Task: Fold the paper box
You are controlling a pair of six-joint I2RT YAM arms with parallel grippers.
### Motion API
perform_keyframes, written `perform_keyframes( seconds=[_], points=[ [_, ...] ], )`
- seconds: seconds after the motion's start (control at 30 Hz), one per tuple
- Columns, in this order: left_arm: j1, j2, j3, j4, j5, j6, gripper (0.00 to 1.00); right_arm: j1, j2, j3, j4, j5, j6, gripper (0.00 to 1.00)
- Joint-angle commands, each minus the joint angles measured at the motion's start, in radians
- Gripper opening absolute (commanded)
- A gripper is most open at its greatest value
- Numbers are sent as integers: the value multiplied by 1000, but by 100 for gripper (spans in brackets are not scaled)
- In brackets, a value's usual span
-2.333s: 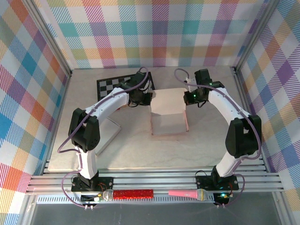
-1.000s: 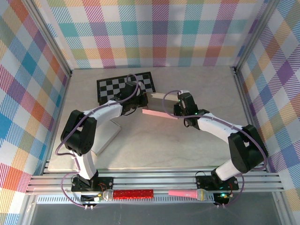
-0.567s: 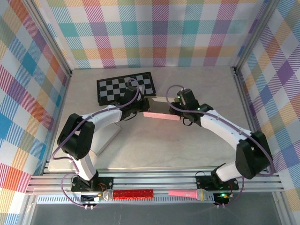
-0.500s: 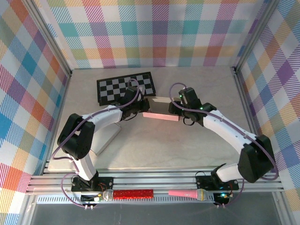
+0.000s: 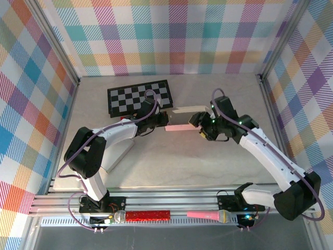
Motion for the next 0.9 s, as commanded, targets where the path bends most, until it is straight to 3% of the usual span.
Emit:
perform_keyframes(
  seconds=[0.0,0.3,0.63,0.77,0.87],
  points=[
    [-21,-23,-30,-46,-1,-11,2,-22,48,115,-142,-31,44,63],
    [-52,-31,-31,-49,-30,-19,3,-77,108,285,-312,61,156,61],
    [-122,-68,-60,-54,-168,-58,2,-85,145,177,-99,28,571,51],
    [-168,-77,-73,-52,-248,-60,2,-104,112,165,-20,102,543,51],
    [-191,-78,-88,-44,-277,-51,3,-161,121,208,-83,50,435,53]
  ],
)
